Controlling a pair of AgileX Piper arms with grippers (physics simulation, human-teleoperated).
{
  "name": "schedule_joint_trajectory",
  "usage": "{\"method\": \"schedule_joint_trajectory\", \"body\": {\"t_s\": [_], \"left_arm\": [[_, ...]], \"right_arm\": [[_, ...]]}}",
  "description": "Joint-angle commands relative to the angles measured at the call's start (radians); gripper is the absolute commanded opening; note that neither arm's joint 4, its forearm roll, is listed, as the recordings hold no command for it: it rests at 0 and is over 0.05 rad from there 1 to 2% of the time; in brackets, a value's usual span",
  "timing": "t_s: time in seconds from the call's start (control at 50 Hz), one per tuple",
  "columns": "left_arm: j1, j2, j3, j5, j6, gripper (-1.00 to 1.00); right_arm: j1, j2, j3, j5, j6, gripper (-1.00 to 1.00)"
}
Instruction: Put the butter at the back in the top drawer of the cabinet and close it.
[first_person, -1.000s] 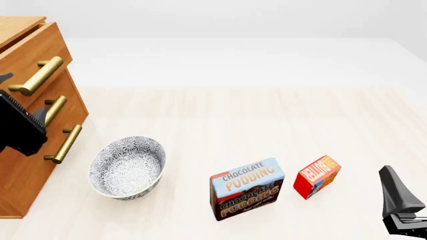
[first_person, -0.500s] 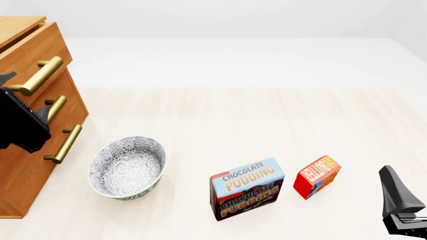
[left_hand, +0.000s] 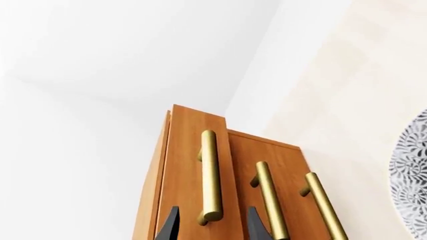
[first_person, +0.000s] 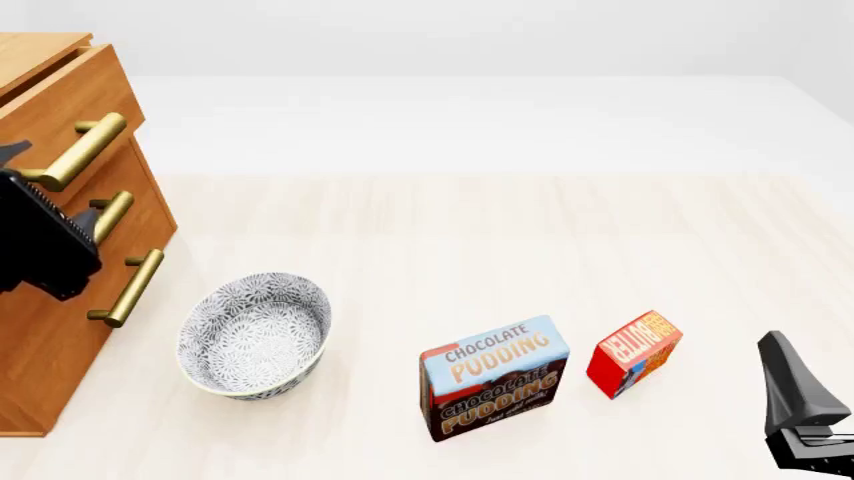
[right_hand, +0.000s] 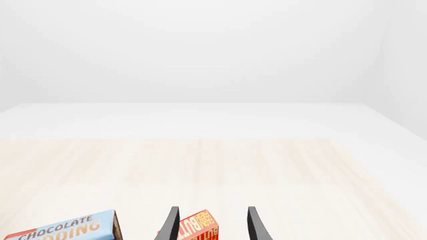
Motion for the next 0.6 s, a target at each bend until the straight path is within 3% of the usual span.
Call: {"method": "schedule_joint_trajectory", "body": {"t_s": [0.02,0.6], "left_arm": [[0.001,0.018,0.000,-0.013,-0.001,1.00],[-0.010,0.032,-0.008,-0.024,-0.008,1.00]], "right_arm": [[0.000,0.000,0.000,0.000,0.000,1.00],[0.000,0.000,0.000,0.000,0.000,1.00]]}}
